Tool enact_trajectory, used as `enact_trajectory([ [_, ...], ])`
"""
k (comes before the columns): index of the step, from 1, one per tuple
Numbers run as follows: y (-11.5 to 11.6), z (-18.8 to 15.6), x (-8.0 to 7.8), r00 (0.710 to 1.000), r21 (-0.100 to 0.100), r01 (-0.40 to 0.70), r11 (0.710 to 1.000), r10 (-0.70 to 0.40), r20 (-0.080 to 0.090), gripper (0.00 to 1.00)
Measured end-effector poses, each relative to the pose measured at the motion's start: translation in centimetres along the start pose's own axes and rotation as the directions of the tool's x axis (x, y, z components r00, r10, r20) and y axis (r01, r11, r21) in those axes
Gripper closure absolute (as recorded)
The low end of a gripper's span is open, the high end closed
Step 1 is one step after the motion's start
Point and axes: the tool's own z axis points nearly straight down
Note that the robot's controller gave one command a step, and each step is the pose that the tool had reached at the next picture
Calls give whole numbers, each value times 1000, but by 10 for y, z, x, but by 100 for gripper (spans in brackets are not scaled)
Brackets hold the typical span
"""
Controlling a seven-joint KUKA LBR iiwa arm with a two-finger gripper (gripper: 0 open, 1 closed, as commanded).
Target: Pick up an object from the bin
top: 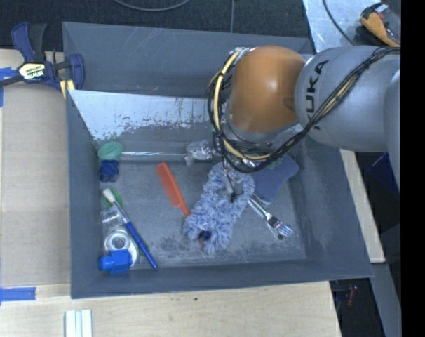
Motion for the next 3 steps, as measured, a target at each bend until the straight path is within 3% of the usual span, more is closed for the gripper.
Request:
enact_trajectory([
  [1, 33, 23, 27, 960, 7, 279, 960, -279, 16, 0],
  [2, 8, 26, 32, 973, 3, 229, 973, -229, 7, 100],
  [3, 8, 26, 32, 973, 2, 229, 973, -229, 7, 100],
])
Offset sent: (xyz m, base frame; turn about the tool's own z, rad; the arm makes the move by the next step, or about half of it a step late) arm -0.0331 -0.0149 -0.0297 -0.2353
